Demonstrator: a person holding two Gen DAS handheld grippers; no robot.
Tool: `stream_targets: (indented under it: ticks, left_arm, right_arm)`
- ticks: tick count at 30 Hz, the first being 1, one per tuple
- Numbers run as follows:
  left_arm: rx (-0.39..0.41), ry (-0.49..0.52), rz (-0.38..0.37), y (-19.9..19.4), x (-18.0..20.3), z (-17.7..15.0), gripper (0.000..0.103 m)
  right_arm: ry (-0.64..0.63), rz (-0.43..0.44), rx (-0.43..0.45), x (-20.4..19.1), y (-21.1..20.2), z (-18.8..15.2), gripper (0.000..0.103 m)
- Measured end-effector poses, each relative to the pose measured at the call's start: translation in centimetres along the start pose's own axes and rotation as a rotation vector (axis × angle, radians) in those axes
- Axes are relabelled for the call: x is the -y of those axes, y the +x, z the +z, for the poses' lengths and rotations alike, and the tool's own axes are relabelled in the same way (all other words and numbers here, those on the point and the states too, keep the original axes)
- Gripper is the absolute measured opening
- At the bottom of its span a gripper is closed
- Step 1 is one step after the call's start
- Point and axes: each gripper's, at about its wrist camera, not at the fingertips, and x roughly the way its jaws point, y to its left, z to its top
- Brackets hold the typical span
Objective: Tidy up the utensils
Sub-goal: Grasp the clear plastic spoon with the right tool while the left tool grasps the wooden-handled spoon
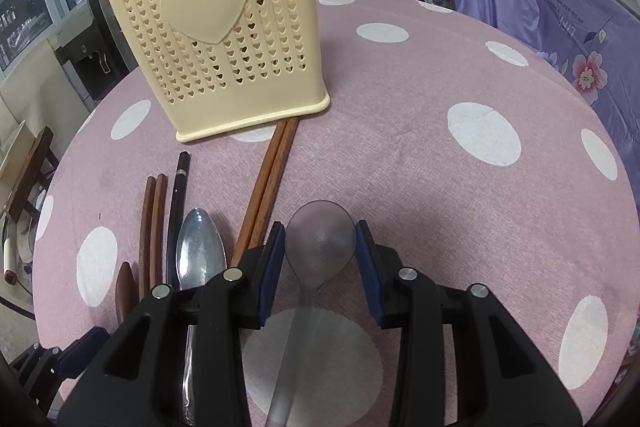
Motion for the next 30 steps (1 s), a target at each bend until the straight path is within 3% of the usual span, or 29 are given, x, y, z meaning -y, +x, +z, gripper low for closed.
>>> stream_targets:
  ticks: [6,14,30]
  left_arm:
    - [-0.006,0.008,0.038,1.4,0.2,2.0,0.036]
    - [-0.008,-0.013,0.048,1.6,-0.4,2.6,0.020]
    - [-0.006,-0.045,0.014,1.8,-0.9,3.1,0.016]
  right_arm:
    - [-0.001,-0.001,0.000,0.0,0.0,0.0,0.037]
    - [-0.007,-0.011,0.003,-0.1,0.0,-0.1,0.037]
    - [-0.007,-0.012,0.013,-0.2,-0.2,-0.3,0.037]
